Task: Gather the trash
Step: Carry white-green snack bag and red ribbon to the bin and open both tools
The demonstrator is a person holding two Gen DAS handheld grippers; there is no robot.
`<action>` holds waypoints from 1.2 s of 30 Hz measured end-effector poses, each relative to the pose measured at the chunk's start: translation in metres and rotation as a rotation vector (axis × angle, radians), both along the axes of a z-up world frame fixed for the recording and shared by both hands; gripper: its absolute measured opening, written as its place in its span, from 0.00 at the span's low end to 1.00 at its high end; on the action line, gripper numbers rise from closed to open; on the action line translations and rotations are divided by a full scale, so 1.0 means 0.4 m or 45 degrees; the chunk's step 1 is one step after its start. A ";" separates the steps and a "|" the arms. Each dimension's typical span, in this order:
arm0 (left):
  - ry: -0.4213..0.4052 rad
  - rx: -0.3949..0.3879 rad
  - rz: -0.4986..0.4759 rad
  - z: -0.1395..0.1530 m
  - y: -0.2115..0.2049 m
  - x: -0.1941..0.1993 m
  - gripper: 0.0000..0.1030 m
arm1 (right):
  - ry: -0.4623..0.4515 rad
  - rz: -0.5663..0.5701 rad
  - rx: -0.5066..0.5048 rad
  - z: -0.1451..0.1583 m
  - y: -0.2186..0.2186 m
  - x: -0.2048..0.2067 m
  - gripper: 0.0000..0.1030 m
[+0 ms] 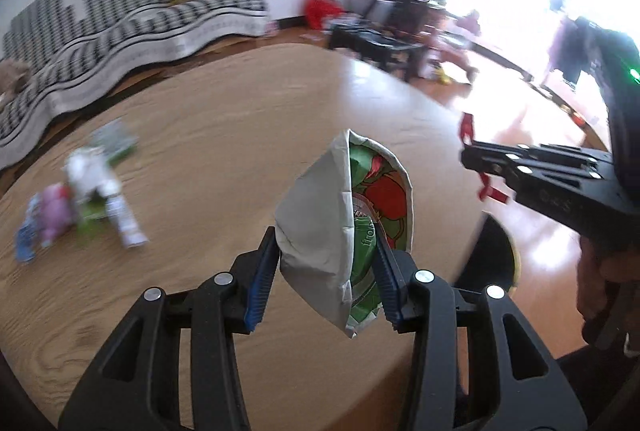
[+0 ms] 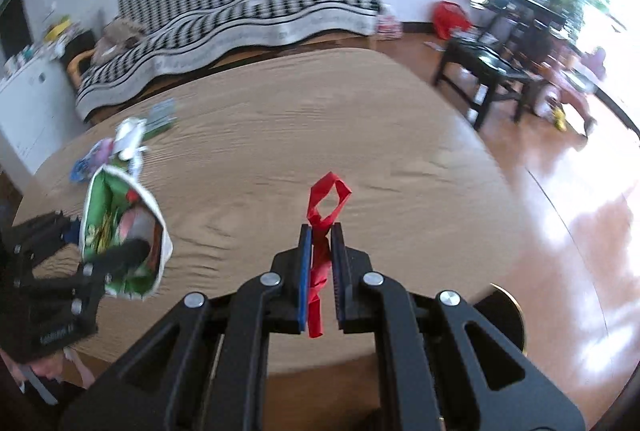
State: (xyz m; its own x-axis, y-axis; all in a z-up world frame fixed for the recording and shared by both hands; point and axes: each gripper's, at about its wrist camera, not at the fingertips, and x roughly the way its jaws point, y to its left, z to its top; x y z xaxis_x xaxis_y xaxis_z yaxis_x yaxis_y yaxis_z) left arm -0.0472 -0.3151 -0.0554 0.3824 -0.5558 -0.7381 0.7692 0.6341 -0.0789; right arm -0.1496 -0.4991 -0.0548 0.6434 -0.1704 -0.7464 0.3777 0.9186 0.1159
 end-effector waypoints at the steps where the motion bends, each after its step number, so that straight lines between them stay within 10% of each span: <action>1: 0.011 -0.005 -0.038 -0.005 -0.040 -0.027 0.43 | -0.003 -0.025 0.007 -0.001 -0.028 -0.022 0.10; 16: 0.132 0.022 -0.361 -0.147 -0.390 -0.252 0.44 | 0.075 -0.380 0.160 -0.114 -0.371 -0.330 0.10; 36: 0.176 0.082 -0.397 -0.243 -0.500 -0.260 0.47 | 0.180 -0.410 0.226 -0.191 -0.431 -0.344 0.10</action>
